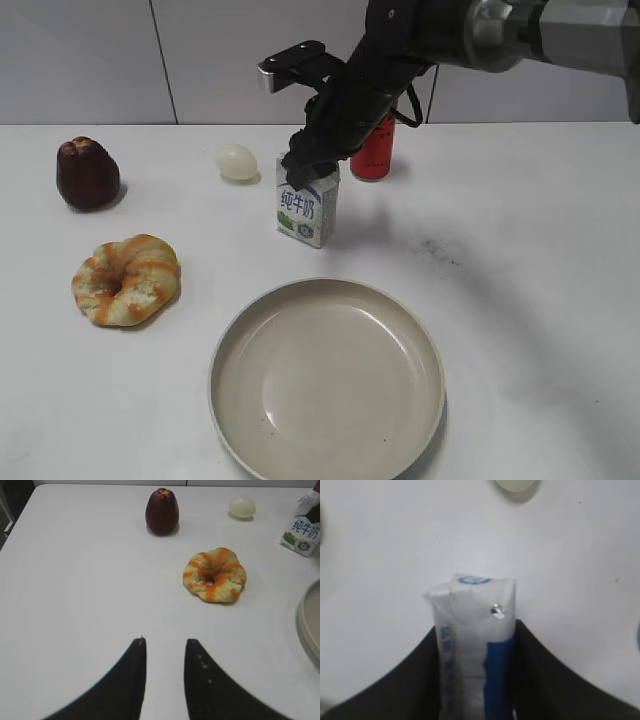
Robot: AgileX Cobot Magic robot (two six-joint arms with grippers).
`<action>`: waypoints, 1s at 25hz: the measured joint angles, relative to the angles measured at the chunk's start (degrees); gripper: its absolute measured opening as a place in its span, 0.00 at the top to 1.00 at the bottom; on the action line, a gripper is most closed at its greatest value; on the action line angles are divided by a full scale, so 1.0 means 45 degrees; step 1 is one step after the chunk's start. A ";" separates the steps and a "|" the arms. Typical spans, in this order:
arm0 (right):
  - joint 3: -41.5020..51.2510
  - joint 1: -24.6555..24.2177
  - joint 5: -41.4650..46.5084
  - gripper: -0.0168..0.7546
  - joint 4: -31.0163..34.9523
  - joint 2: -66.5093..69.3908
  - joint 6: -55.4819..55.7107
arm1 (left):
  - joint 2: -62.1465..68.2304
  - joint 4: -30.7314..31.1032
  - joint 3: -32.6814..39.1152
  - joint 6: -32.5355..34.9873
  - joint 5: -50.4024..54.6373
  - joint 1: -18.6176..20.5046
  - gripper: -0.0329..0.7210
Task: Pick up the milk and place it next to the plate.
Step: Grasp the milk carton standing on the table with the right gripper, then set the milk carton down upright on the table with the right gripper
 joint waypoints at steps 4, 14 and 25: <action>-0.0480 0.0000 0.1235 0.66 -0.0470 0.0000 0.0000 | 0.0000 0.0000 0.0000 0.0000 0.0000 0.0000 0.68; 0.0705 -0.0174 0.2964 0.66 -0.2401 -0.2905 -0.3088 | 0.0000 0.0000 0.0000 0.0000 0.0000 0.0000 0.68; 0.5063 -0.0144 -0.0431 0.66 -0.0003 -0.3497 -0.6695 | 0.0000 0.0000 0.0000 0.0000 0.0000 0.0000 0.68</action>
